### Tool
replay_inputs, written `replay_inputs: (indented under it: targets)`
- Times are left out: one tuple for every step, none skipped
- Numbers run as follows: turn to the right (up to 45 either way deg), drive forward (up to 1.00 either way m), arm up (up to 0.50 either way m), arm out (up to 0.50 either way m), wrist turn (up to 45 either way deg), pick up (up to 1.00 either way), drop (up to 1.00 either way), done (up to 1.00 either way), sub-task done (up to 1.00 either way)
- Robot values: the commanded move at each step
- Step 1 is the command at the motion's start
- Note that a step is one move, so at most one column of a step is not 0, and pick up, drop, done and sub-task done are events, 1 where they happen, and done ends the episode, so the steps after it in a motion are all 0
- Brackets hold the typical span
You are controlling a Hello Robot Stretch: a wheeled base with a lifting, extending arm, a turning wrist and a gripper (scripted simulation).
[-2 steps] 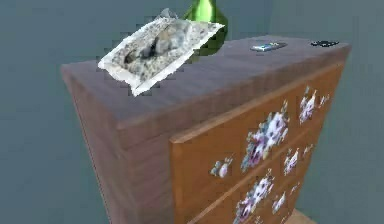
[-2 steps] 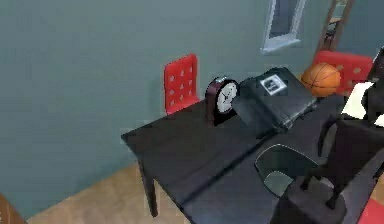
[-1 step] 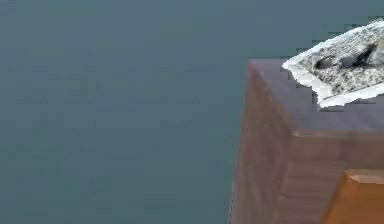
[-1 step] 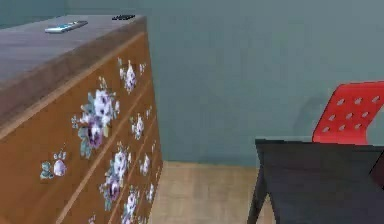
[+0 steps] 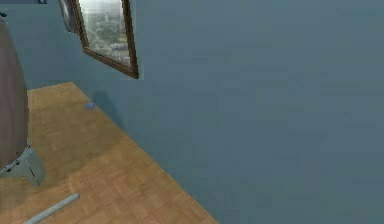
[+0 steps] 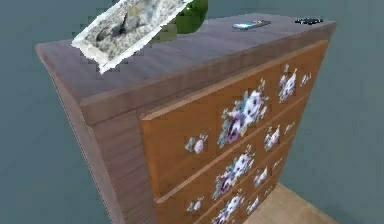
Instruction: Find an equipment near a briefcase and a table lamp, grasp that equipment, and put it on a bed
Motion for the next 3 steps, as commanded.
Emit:
replay_inputs:
  targets:
    - [-12.0, 0.00, 0.00, 0.00, 0.0, 0.00, 0.00, 0.00, 0.00]
    - [0.0, 0.30, 0.00, 0.00, 0.0, 0.00, 0.00, 0.00, 0.00]
    - [-45.0, 0.00, 0.00, 0.00, 0.0, 0.00, 0.00, 0.00, 0.00]
